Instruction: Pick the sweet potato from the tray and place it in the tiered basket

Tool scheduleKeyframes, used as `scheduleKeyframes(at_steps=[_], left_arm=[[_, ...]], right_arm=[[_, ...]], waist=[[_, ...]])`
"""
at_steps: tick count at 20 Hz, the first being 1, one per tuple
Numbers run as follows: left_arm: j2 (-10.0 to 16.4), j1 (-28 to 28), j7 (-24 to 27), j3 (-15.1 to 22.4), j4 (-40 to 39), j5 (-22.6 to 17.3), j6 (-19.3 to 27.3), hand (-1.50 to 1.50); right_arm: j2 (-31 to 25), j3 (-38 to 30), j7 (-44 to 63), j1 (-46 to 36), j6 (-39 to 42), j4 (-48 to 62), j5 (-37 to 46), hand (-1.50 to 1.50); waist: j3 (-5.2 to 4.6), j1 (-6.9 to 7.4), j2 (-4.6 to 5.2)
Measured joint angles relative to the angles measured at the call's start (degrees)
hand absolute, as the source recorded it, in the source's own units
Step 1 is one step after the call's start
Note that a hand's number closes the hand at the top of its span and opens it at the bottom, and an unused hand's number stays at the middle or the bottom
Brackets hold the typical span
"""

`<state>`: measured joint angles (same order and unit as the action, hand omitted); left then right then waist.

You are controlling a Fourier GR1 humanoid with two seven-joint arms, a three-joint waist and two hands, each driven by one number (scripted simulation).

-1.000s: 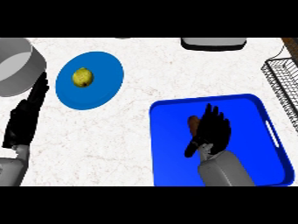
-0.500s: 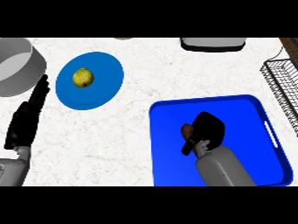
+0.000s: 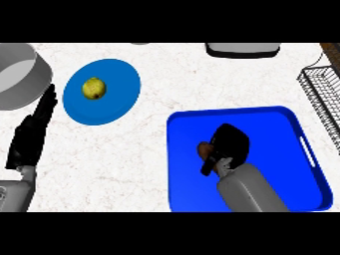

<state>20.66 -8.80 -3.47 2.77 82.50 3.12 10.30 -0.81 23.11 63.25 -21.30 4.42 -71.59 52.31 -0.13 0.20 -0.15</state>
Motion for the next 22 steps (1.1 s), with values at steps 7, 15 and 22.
scheduleKeyframes(at_steps=[7, 15, 22], left_arm=[[-0.09, -0.93, -0.19, -0.08, 0.38, 0.57, -0.08, 0.0], [-0.05, -2.15, 0.23, 0.63, 1.15, 0.61, -0.94, 0.0], [-0.89, -4.08, 0.09, 2.2, 1.09, 1.04, -1.69, 0.0]], right_arm=[[-3.03, -13.34, 1.3, -8.84, -5.43, 0.8, 2.97, 1.5], [-13.94, -30.9, 2.23, -21.1, -12.46, 6.15, 12.13, 1.5], [-22.47, -37.19, 3.56, -30.7, -16.95, 13.49, 26.78, 1.5]], waist=[[0.15, 0.62, 0.9], [0.02, 3.5, 2.68], [-0.1, 6.24, 3.32]])
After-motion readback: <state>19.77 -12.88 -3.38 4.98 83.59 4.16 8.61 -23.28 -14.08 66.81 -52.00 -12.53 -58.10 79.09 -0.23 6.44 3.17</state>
